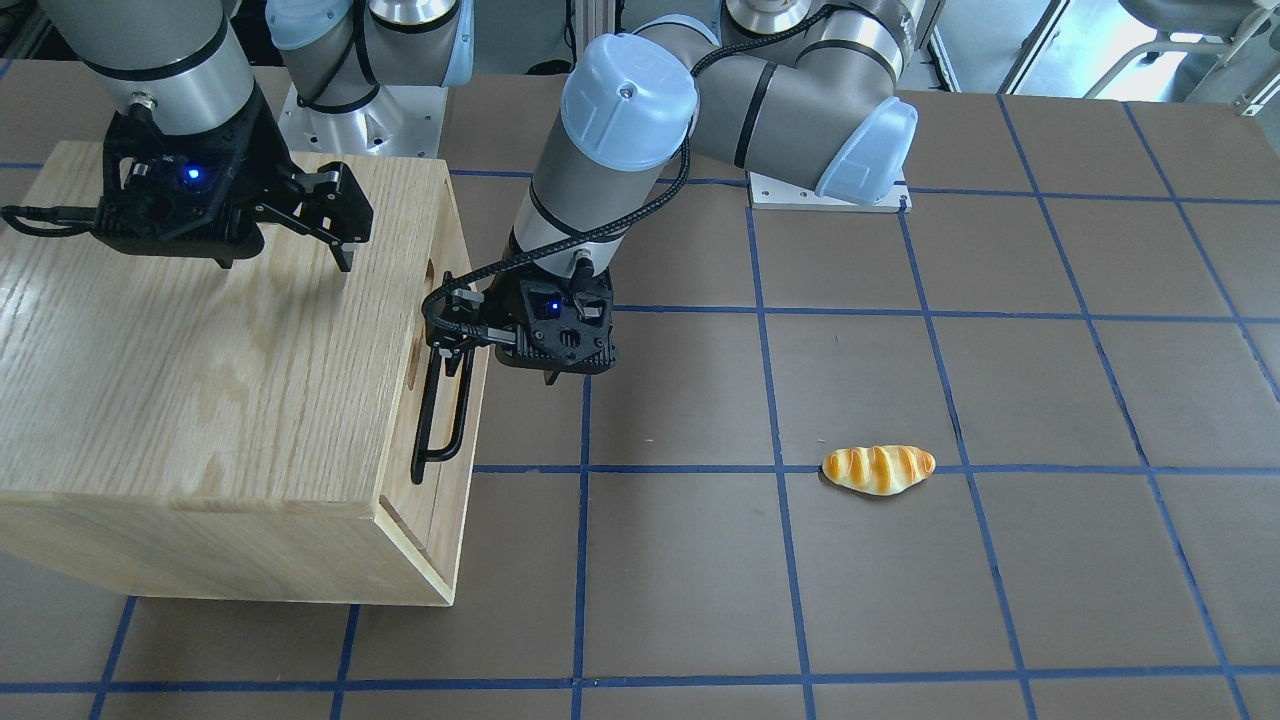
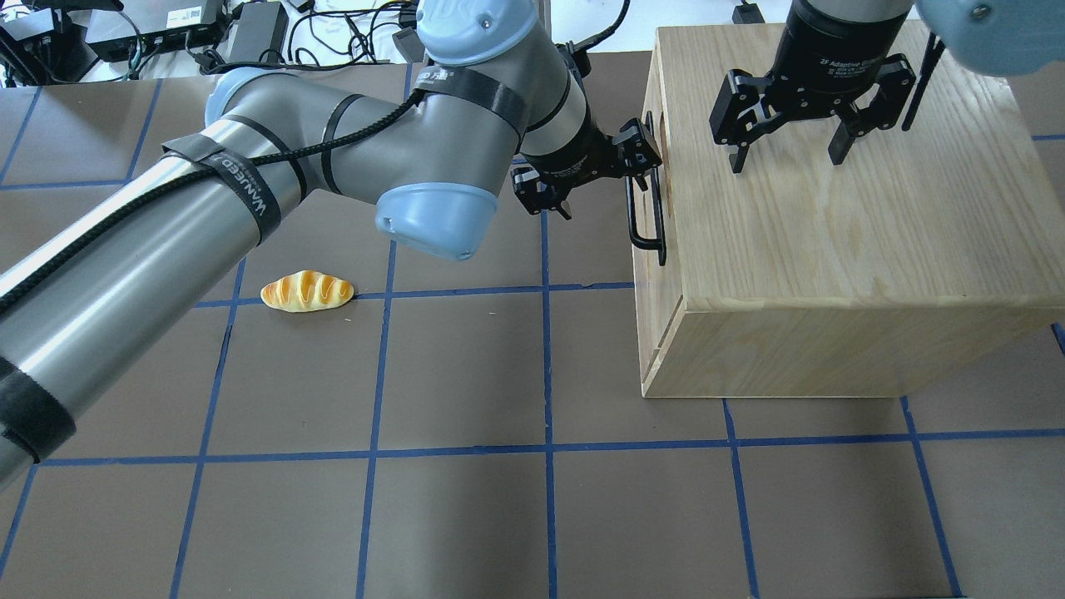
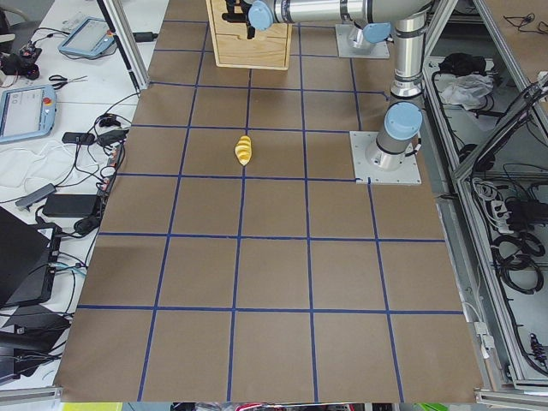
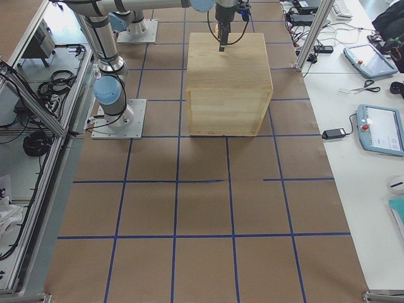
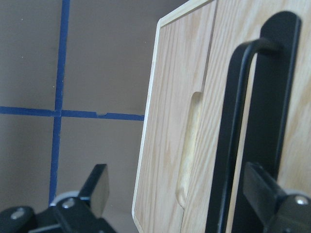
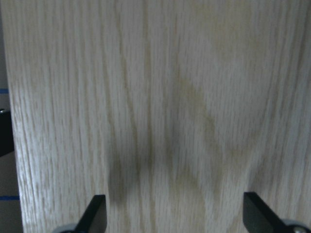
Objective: Open upper drawer
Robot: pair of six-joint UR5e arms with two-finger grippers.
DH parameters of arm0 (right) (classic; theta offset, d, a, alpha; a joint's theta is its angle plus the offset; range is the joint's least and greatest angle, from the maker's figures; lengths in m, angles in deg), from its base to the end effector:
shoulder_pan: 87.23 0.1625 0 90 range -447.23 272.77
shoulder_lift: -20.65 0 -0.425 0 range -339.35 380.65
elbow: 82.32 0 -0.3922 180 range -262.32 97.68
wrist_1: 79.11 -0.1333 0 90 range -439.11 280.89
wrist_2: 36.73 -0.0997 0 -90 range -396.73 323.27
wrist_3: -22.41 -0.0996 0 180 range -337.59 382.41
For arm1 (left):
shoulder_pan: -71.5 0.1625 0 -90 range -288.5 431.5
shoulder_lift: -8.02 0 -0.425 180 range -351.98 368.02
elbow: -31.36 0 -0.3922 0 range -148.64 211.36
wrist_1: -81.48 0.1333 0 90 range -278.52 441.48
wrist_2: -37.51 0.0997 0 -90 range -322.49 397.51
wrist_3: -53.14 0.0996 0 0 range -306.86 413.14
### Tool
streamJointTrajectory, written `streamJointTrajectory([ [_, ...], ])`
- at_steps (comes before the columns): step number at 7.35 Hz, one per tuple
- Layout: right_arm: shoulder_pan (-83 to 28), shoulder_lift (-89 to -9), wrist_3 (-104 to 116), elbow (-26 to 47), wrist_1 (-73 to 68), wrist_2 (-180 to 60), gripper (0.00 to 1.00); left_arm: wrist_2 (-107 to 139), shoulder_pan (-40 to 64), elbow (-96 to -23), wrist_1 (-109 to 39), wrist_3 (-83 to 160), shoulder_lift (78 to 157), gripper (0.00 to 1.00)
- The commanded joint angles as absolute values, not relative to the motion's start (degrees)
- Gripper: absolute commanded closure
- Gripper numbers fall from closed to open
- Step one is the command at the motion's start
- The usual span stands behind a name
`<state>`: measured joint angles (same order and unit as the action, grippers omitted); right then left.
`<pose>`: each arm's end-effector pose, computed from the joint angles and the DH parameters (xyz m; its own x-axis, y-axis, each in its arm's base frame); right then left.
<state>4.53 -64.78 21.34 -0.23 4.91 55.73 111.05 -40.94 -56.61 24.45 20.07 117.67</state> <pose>0.1449 -0.5162 0.5050 -0.9989 -0.0140 0.0437 -0.0120 0.9989 0.0453 -0.3929 -0.5282 0.3783 -0.9197 -0.1215 0.3734 -0.1596 0.9845 -0.0727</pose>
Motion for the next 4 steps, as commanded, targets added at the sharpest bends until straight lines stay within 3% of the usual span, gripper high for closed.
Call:
streamJointTrajectory([
  [1,4.5,-64.8,21.3,-0.2,4.9,55.7,0.00,111.1,-40.9,-56.6,24.4,20.3,118.3,0.00],
  [4,4.5,-64.8,21.3,-0.2,4.9,55.7,0.00,112.0,-40.8,-56.4,24.4,20.8,118.2,0.00],
])
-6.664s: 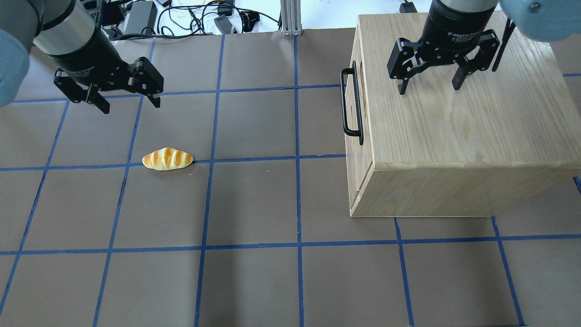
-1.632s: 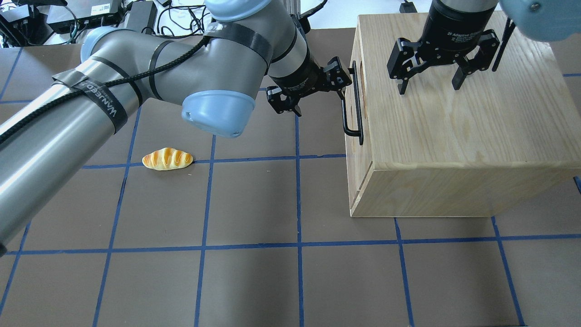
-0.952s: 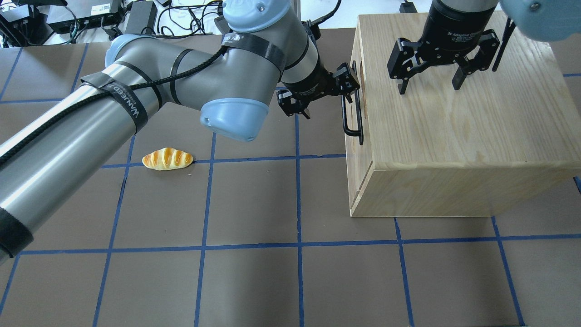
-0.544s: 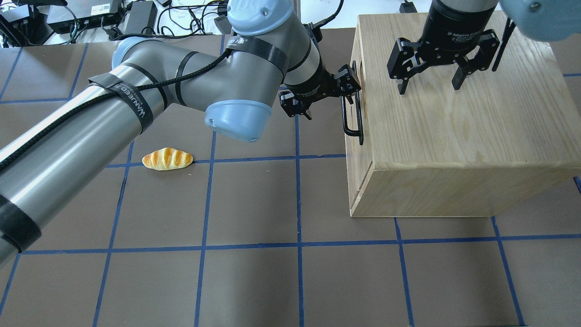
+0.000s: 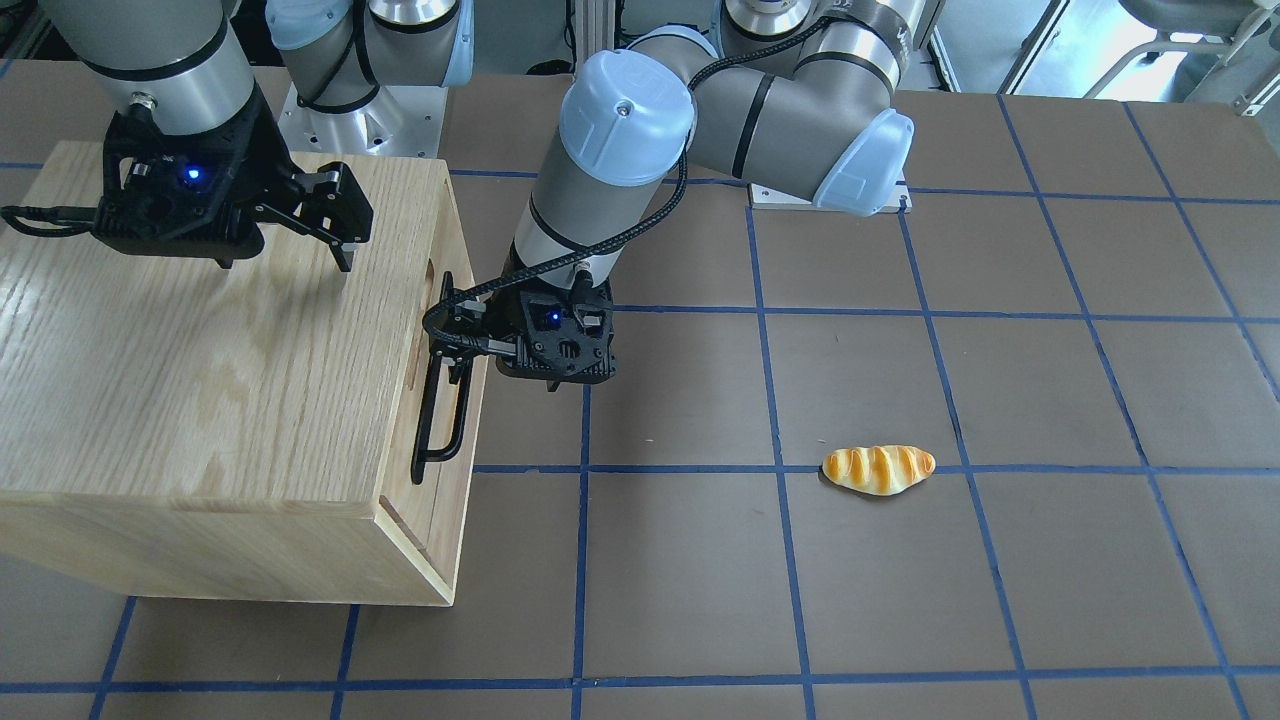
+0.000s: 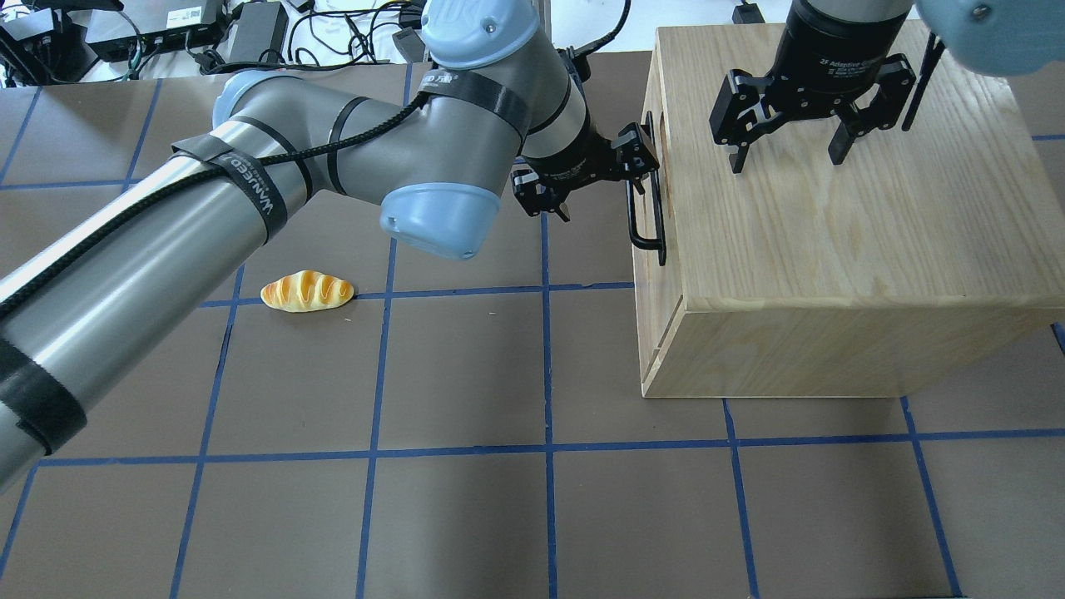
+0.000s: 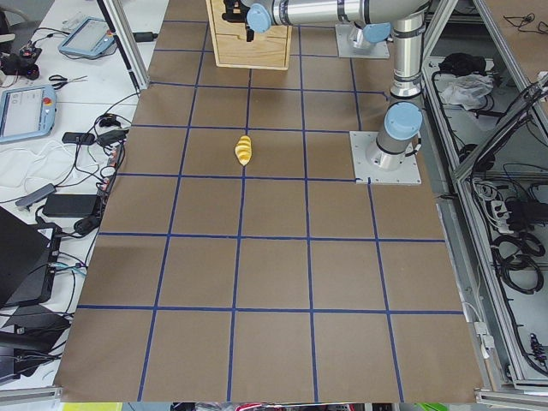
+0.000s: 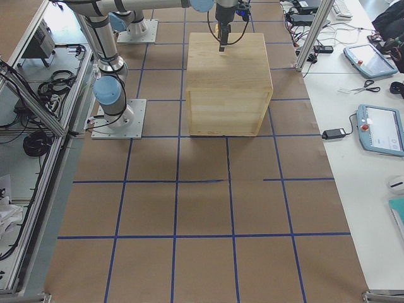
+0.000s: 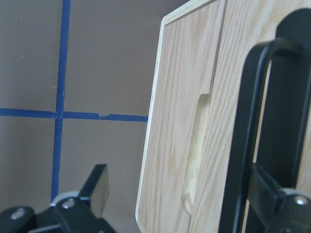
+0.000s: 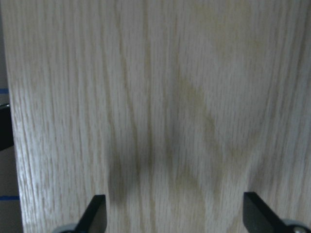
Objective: Open upper drawer
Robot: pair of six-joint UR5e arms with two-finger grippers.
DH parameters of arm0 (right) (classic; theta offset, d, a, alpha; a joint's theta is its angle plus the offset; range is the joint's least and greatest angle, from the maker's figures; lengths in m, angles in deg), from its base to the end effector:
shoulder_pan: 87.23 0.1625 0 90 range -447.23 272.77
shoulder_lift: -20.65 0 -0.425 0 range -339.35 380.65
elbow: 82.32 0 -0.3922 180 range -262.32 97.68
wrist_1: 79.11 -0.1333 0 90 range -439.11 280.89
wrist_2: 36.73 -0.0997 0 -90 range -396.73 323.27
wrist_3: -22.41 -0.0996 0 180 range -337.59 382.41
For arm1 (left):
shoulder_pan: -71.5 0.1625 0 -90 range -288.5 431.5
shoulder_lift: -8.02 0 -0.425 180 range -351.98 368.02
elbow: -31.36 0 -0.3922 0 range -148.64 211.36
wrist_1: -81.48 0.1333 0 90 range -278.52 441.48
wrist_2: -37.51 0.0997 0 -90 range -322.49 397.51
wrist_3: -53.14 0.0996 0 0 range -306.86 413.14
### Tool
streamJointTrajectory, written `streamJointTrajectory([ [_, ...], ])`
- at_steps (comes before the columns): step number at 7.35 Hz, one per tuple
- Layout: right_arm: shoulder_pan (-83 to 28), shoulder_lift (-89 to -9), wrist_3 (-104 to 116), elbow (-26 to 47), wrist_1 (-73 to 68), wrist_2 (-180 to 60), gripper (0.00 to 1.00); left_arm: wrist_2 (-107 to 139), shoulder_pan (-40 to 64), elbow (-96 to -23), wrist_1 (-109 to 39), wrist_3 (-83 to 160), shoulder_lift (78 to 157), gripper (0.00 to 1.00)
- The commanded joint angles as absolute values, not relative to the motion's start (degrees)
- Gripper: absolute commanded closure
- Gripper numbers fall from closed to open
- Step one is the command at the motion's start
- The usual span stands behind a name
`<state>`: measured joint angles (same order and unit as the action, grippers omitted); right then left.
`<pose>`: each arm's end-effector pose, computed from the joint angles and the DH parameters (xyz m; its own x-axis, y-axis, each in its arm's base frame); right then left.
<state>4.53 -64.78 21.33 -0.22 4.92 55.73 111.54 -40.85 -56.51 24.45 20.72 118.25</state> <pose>0.1449 -0.5162 0.5049 -0.9989 -0.0138 0.0437 -0.0119 0.9989 0.0452 -0.3923 -0.5314 0.3725 -0.9250 -0.1155 0.3621 -0.1521 0.9856 -0.0741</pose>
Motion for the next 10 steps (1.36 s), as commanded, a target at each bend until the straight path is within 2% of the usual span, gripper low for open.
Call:
streamJointTrajectory([
  [1,4.5,-64.8,21.3,-0.1,4.9,55.7,0.00,112.0,-40.7,-56.4,24.4,20.8,118.1,0.00],
  [10,4.5,-64.8,21.4,-0.2,4.9,55.7,0.00,114.6,-39.5,-56.3,24.3,22.6,117.4,0.00],
])
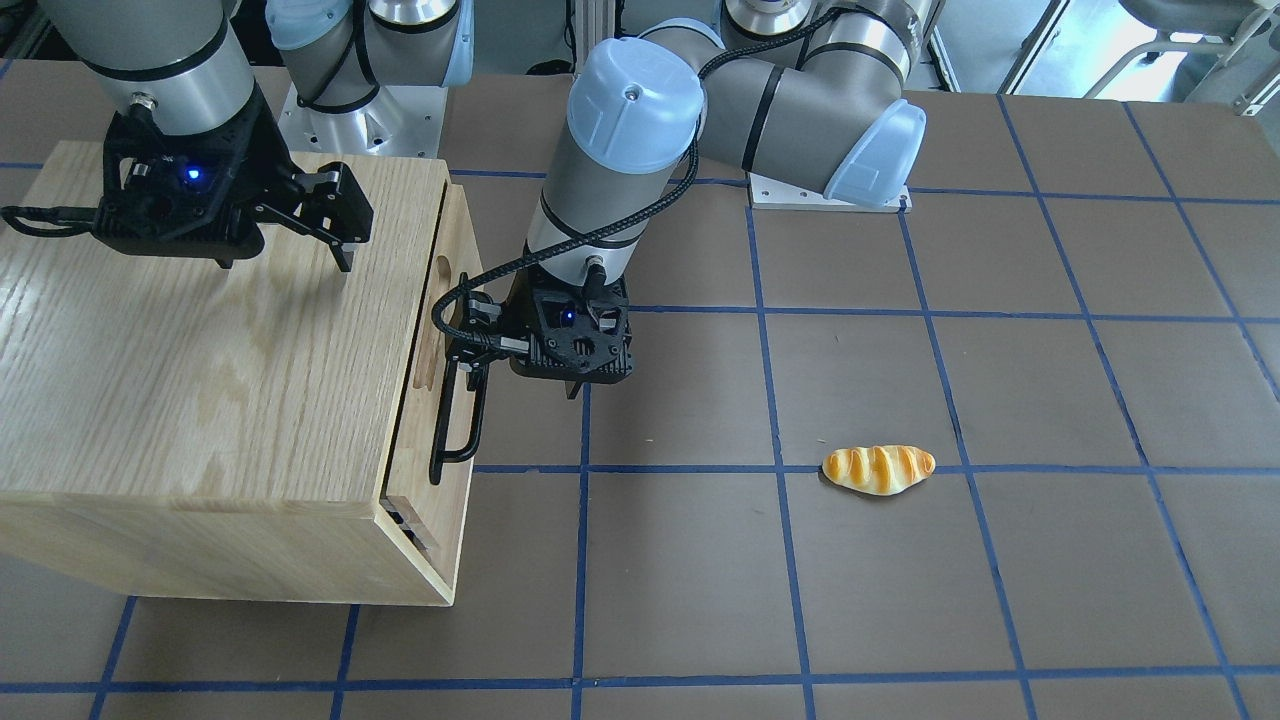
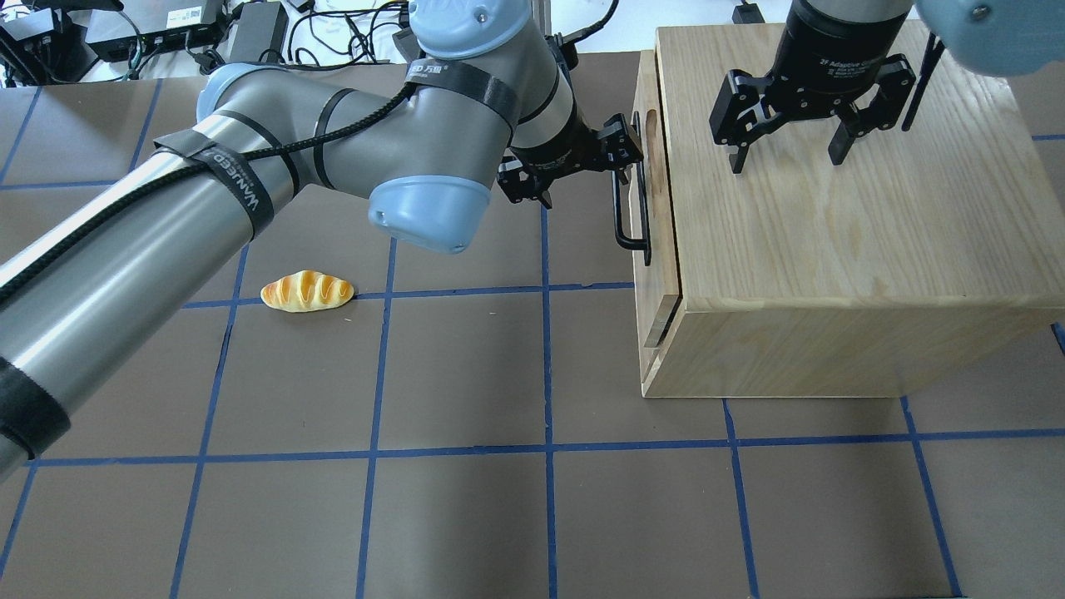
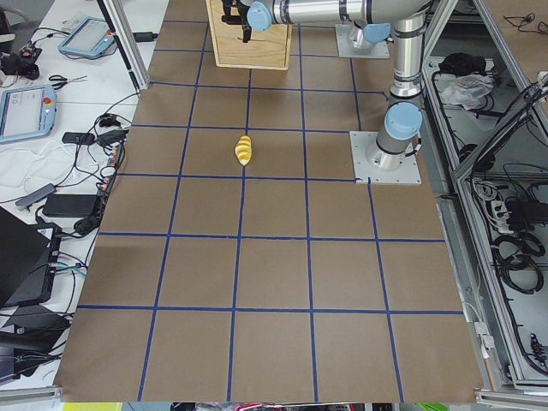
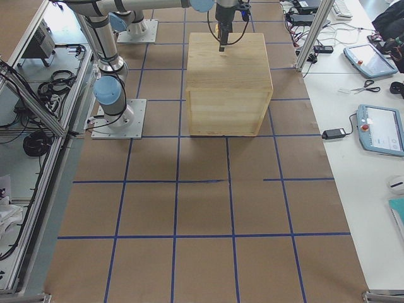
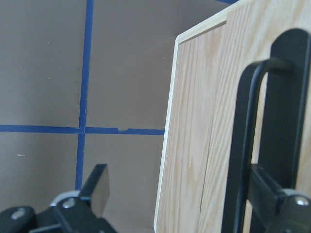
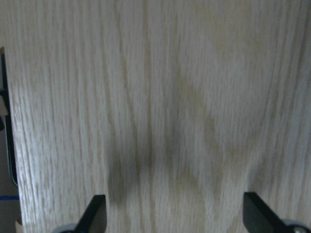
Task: Open upper drawer
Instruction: 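Pull the black handle with the left gripper, sliding the drawer outward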
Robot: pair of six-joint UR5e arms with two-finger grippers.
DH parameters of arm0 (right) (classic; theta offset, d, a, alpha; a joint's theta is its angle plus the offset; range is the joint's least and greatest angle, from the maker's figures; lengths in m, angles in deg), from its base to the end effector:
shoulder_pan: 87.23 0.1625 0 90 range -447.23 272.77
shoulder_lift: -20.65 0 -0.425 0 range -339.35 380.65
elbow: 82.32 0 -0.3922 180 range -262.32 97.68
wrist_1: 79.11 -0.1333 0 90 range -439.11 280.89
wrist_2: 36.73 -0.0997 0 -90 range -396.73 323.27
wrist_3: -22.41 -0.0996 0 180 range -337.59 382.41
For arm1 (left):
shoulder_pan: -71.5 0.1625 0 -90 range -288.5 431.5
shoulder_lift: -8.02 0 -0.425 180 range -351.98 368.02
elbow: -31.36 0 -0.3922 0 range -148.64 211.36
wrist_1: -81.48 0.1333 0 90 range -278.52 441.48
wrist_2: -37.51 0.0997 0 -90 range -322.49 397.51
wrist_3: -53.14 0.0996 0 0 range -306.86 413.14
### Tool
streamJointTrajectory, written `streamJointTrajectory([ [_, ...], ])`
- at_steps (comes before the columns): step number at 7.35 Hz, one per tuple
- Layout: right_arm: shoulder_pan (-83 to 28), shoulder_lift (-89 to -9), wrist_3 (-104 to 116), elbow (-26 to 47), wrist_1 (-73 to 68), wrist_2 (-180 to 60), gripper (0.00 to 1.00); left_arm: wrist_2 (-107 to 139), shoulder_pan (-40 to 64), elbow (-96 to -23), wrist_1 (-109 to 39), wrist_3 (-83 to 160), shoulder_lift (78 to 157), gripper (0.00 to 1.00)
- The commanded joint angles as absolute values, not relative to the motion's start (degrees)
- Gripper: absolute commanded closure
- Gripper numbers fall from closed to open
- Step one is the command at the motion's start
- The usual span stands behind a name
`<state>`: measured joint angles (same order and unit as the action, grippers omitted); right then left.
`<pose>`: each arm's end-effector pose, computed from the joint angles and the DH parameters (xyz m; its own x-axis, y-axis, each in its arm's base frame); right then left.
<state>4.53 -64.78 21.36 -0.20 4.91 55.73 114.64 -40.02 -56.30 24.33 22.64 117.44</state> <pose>0.1449 -0.5162 0.5047 -0.9989 -0.0144 0.0437 -0.0124 0.9989 0.0458 -0.3789 -0.5370 0.3818 -0.9415 -0.0977 0.3226 -0.1449 0.9815 -0.1254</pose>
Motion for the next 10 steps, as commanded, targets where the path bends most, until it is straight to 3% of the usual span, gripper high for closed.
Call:
streamJointTrajectory([
  [1,4.5,-64.8,21.3,-0.2,4.9,55.7,0.00,114.7,-39.3,-56.4,24.3,22.6,117.5,0.00],
  [10,4.5,-64.8,21.3,-0.2,4.9,55.7,0.00,116.5,-37.1,-56.4,22.1,23.5,117.5,0.00],
])
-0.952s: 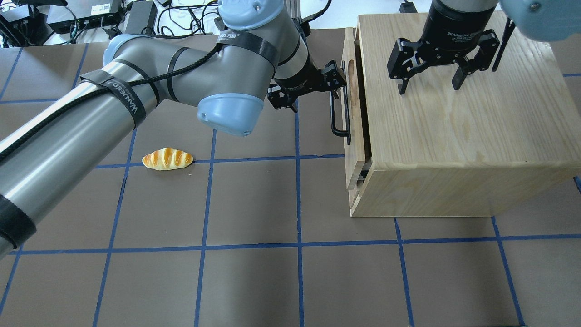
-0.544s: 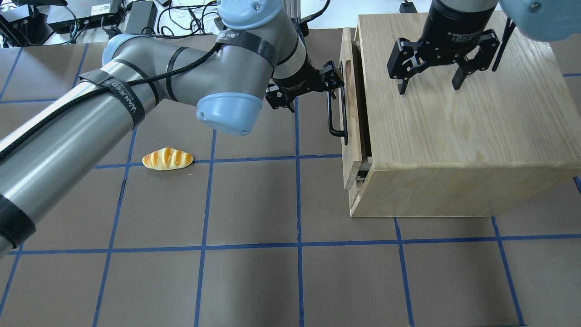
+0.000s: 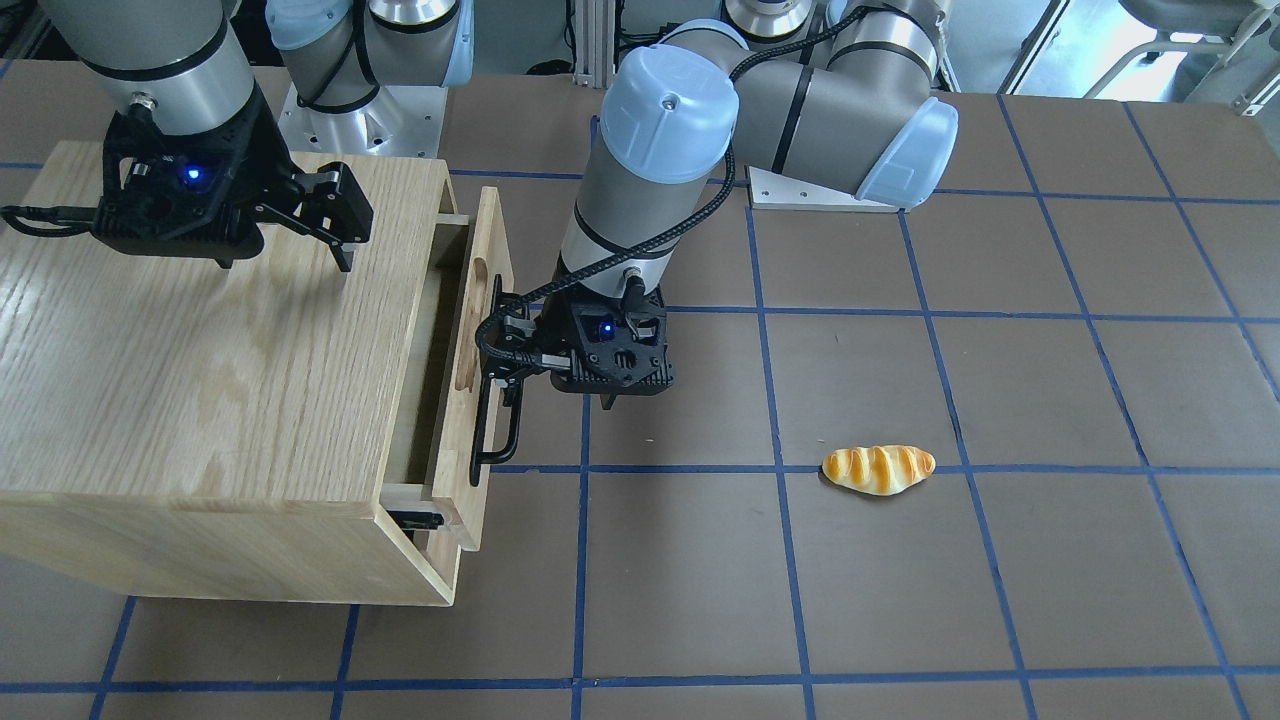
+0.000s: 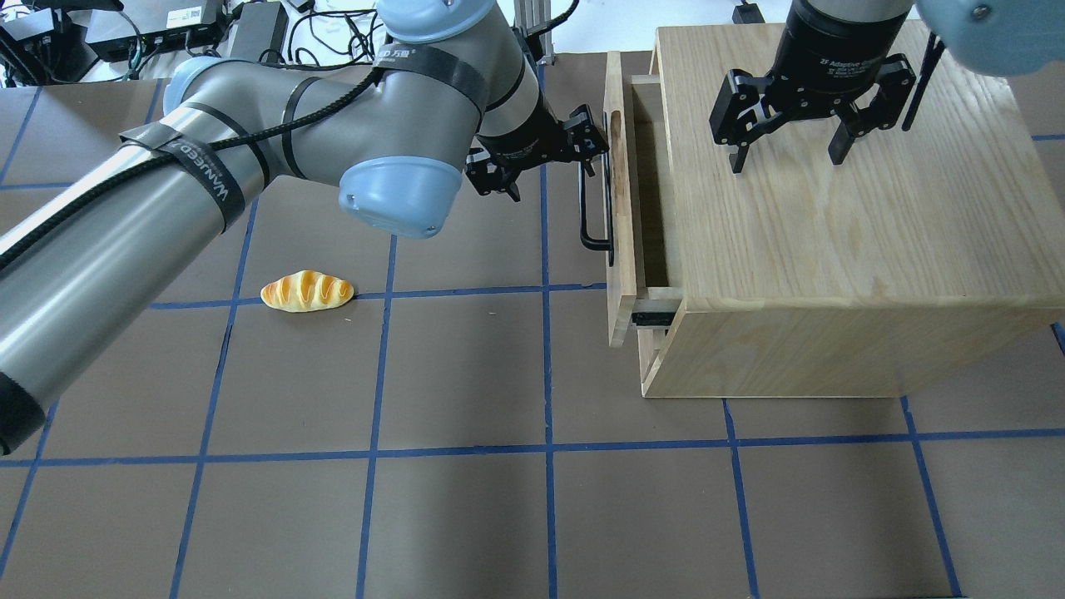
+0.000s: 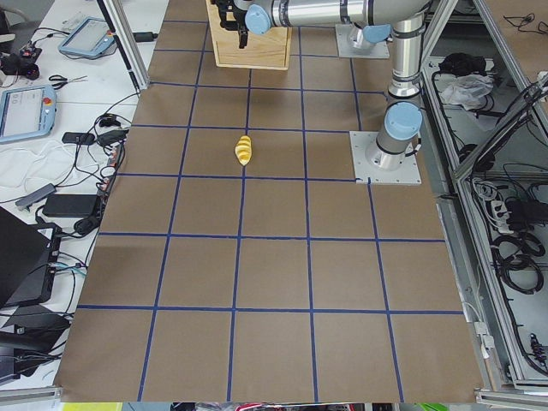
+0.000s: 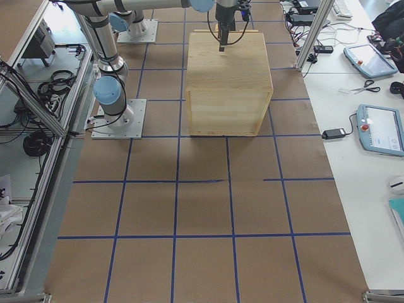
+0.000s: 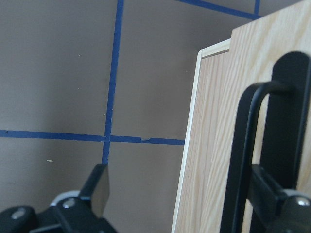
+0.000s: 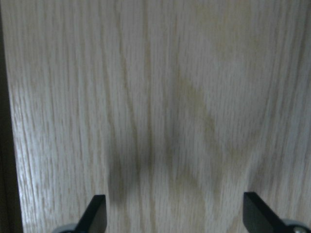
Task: Open upper drawer
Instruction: 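Pull the black handle with the left gripper, sliding the drawer outward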
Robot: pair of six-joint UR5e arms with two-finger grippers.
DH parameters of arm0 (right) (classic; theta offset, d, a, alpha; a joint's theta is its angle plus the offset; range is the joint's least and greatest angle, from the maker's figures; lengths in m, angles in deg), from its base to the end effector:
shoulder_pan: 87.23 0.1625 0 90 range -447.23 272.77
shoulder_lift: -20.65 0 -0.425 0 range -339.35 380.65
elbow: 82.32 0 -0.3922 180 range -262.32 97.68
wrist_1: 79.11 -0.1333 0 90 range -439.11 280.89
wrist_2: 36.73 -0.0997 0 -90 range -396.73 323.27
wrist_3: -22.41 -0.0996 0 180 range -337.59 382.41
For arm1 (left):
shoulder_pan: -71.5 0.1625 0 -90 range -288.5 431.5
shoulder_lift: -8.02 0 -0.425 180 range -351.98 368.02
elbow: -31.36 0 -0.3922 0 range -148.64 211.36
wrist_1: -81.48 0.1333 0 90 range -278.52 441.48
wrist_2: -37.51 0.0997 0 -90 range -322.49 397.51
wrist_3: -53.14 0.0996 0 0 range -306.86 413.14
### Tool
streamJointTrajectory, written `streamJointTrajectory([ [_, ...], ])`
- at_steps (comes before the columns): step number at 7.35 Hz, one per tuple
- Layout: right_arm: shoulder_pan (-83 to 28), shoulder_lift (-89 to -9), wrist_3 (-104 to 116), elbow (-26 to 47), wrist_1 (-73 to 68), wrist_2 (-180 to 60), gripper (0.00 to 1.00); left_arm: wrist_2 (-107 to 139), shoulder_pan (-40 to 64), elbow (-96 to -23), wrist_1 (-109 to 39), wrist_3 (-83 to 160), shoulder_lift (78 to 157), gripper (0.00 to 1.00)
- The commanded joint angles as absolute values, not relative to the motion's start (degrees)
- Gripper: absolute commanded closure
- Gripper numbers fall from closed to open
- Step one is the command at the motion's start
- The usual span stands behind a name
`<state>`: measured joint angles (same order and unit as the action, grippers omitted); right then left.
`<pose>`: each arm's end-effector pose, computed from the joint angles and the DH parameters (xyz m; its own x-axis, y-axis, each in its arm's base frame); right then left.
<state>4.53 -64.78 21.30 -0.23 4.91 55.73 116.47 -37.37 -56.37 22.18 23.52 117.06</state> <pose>0.1449 -0.5162 0.5050 -0.9990 -0.0133 0.0438 -0.0113 0.9989 0.0452 -0.3494 -0.5511 0.3802 -0.9496 -0.1401 0.2806 -0.1788 0.9769 -0.1174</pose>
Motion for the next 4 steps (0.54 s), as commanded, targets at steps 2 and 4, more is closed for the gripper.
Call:
streamJointTrajectory([
  [2,4.5,-64.8,21.3,-0.1,4.9,55.7,0.00,116.6,-37.1,-56.4,22.1,23.5,117.4,0.00],
  [4,4.5,-64.8,21.3,-0.2,4.9,55.7,0.00,116.6,-37.0,-56.3,22.0,24.6,117.1,0.00],
])
